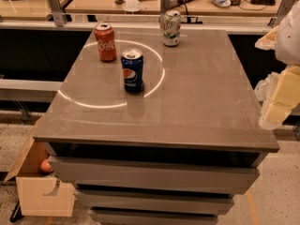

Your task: Pick 7up can

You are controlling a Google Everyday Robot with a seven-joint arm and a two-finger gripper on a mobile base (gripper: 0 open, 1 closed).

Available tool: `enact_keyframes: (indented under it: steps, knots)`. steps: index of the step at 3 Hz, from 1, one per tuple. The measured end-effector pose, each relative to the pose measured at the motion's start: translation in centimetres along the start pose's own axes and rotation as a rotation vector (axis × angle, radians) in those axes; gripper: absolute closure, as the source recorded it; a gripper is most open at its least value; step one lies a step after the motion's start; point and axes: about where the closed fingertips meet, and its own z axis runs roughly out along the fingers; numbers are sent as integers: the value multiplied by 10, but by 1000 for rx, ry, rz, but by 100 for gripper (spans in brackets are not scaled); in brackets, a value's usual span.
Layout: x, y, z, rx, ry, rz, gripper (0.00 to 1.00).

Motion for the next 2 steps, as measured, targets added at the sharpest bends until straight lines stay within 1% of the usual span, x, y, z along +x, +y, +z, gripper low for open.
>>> enact_keyframes:
  steps: [1,2]
  knots:
    - [0,0,0,0,0,0,0]
    - [2,-8,11,40,-139,128,0]
